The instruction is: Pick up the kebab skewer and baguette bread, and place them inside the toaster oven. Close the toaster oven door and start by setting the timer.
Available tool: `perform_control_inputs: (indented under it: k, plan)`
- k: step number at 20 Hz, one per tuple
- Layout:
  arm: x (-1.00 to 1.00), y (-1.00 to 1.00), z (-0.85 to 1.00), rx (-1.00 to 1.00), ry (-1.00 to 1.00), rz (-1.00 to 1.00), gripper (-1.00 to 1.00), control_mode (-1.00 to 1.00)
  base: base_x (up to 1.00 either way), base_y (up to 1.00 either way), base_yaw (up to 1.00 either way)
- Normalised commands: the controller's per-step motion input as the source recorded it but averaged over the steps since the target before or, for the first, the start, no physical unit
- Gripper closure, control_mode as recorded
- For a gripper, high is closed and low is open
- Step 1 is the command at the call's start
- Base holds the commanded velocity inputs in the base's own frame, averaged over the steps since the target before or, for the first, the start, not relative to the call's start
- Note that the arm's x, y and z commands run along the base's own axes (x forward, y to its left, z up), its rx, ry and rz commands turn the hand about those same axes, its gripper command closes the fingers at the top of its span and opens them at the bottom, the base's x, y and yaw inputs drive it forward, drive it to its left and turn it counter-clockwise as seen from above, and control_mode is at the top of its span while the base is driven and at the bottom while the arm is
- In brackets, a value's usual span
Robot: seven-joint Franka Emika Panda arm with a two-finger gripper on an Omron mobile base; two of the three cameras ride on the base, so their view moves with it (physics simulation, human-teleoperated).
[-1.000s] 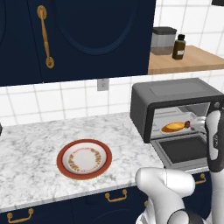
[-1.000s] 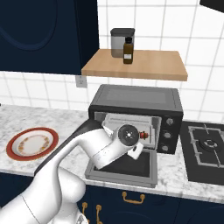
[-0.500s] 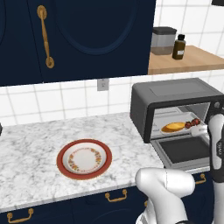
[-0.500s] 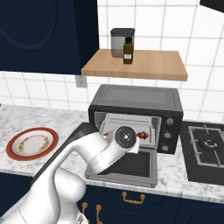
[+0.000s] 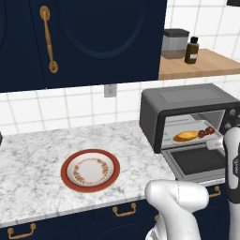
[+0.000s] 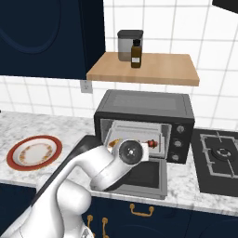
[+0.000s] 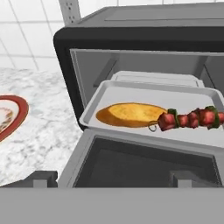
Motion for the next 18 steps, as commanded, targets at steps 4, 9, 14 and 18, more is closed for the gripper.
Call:
perform_control_inputs:
  k: [4, 9, 14, 18]
  plan:
    - [0.0, -0.04, -0.04, -0.07, -0.13, -0.03, -1.0, -1.0, 0.0, 0.0, 0.0]
    - [0.0, 0.0, -0.04, -0.13, -0.06, -0.28, -1.0, -1.0, 0.0, 0.0, 0.0]
    - [0.0, -0.08, -0.05, -0.04, 0.0, -0.19, -1.0, -1.0, 0.0, 0.0, 0.0]
    - [0.0, -0.03, -0.11, 0.0, 0.0, 0.0, -1.0, -1.0, 0.0, 0.0, 0.0]
